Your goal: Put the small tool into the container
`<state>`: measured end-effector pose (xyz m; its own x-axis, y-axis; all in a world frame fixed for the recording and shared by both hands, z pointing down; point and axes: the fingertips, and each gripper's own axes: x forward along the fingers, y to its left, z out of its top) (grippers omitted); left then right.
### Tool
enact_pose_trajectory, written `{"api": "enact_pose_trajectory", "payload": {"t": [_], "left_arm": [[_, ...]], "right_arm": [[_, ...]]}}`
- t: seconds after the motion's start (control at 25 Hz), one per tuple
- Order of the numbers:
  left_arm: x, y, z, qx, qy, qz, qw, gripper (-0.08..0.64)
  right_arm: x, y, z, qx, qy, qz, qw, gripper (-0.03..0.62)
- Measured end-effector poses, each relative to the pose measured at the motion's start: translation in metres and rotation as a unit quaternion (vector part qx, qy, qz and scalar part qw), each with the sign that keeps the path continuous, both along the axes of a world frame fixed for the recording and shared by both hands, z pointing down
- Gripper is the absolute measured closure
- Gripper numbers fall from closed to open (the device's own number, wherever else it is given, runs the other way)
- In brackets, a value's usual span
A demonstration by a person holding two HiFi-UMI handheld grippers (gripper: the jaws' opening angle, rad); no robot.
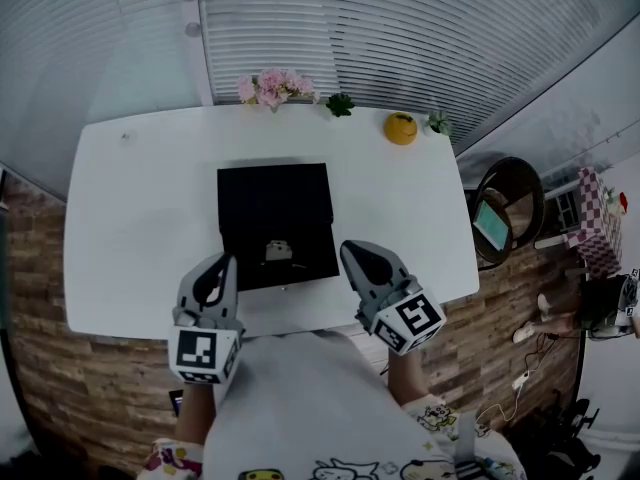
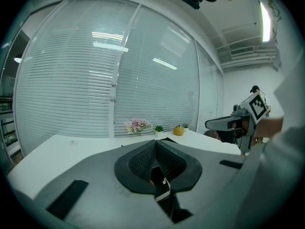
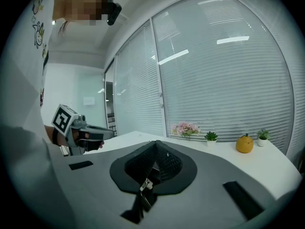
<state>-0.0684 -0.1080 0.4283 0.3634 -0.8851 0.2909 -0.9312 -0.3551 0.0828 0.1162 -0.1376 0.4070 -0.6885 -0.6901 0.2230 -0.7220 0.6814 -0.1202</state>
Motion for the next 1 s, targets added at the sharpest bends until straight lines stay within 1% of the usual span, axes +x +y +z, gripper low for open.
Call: {"api": "enact_pose_trajectory", "payload": {"t": [0.44, 0.76, 0.88, 1.0], "left_arm": [[0.0012, -0.0003, -0.0034, -0.002, 0.01, -0.004, 0.9999, 0.555], [-0.0017, 0.0009, -0.0027, 0.011, -0.009, 0.004, 0.9999, 0.555], [-0.0035, 0.0003, -0.003, 0.015, -0.011, 0.01, 0.9998, 0.555], [-0.0076, 0.0003, -0.0059, 0.009, -0.005, 0.004, 0.9999, 0.555]], "right_arm": [[0.0006, 0.0, 0.0004, -0.004, -0.001, 0.0, 1.0, 0.594], [0.0005, 0.0008, 0.002, -0.006, 0.005, -0.007, 1.0, 0.594], [0.0013, 0.0006, 0.0029, -0.006, 0.006, -0.006, 1.0, 0.594], [0.0019, 0.0001, 0.0041, -0.006, 0.009, -0.004, 1.0, 0.594]]}}
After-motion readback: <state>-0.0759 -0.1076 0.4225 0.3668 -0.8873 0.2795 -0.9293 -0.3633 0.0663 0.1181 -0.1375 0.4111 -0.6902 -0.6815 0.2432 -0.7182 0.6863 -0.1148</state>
